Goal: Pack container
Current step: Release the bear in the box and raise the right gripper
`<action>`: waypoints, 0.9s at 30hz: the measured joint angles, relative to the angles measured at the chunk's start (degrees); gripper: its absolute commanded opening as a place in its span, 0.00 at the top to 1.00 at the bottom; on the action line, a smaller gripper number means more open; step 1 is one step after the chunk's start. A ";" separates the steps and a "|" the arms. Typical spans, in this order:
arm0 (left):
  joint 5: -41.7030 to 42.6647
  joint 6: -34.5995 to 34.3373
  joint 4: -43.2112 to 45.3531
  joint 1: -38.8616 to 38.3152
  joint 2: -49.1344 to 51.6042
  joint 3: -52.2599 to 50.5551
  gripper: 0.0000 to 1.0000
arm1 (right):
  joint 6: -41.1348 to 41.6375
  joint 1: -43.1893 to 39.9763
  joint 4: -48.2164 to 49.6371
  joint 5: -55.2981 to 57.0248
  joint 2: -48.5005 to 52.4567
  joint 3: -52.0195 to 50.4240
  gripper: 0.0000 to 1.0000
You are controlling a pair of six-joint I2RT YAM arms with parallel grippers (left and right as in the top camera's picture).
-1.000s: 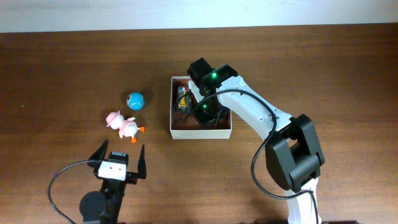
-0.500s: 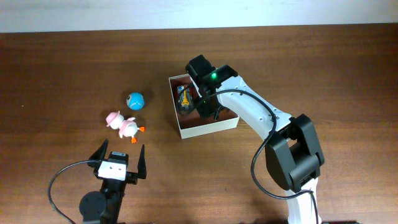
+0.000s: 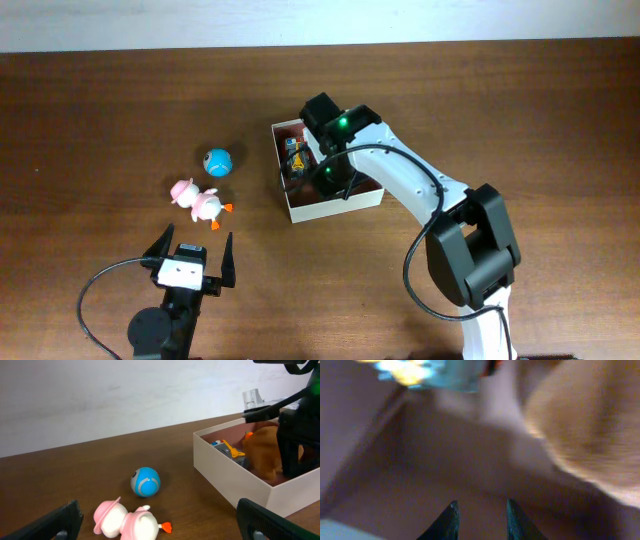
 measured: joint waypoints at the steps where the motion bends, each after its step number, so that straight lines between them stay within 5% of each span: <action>1: 0.00 0.00 0.00 0.00 0.00 0.00 0.00 | 0.07 0.46 0.09 -0.96 0.00 0.00 0.73; 27: 0.00 0.00 0.00 0.00 0.00 0.00 0.00 | 18.49 3.80 17.75 -13.27 0.00 0.00 0.74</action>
